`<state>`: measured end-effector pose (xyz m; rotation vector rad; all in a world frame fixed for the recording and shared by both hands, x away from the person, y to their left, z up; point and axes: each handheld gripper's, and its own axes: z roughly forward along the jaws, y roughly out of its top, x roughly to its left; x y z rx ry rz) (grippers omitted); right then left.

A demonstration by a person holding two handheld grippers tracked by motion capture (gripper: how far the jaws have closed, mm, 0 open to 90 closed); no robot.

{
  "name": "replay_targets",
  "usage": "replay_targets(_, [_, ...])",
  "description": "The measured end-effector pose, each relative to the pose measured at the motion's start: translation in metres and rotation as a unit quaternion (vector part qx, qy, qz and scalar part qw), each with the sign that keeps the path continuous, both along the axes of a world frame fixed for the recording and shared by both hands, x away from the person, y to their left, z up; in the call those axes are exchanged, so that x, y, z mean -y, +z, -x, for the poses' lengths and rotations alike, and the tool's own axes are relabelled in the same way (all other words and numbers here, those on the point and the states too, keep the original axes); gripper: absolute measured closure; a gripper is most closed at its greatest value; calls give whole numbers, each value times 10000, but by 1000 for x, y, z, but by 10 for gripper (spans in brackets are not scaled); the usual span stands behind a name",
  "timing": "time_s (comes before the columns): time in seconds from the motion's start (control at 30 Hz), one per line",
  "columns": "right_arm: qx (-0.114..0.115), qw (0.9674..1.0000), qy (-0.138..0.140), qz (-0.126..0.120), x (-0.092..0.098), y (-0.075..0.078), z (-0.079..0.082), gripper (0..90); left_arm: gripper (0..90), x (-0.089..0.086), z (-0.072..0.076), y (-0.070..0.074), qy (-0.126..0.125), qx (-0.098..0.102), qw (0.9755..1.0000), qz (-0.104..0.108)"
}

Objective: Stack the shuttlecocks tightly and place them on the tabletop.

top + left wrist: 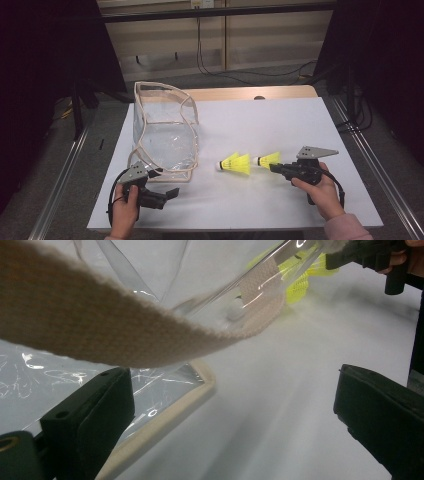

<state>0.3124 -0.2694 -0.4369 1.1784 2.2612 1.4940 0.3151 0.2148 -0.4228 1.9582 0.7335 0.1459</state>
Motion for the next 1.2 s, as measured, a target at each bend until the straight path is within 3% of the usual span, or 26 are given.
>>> replay_targets(0.17, [0, 10000, 7, 16, -2, 0, 0, 895, 28, -1, 0, 0, -13, 3, 10000, -31])
replay_targets(0.27, [8, 10000, 21, 47, -3, 0, -1, 895, 29, -1, -1, 1, 3, 124, 9999, -59])
replay_targets(0.37, [8, 10000, 32, -1, -4, 1, 0, 895, 28, -1, -1, 0, 20, 102, 9999, -31])
replay_targets(0.4, [-2, 10000, 31, -13, -4, 1, 0, 895, 29, 0, 0, 0, -14, -3, 10000, -22])
replay_targets(0.5, [9, 10000, 36, 1, -5, 0, -1, 895, 28, -1, -1, 0, 10, 109, 9999, -62])
replay_targets(0.87, [28, 10000, 61, 25, -8, 1, -2, 895, 28, -1, -1, 1, -4, 126, 9999, -82])
replay_targets(0.97, [35, 10000, 67, 32, -9, 1, -2, 895, 28, -1, -1, 1, 13, 109, 9999, -45])
replay_targets(1.0, [34, 10000, 74, 56, -8, 1, -2, 895, 28, 0, 0, 0, 1, -1, 10000, -14])
replay_targets(1.07, [47, 9999, 83, 61, -9, 0, -2, 895, 28, -1, -1, 1, -4, 123, 9999, -84])
replay_targets(1.2, [31, 9999, 85, 81, -10, 0, -2, 895, 29, -1, -1, 1, 1, 122, 9999, -74])
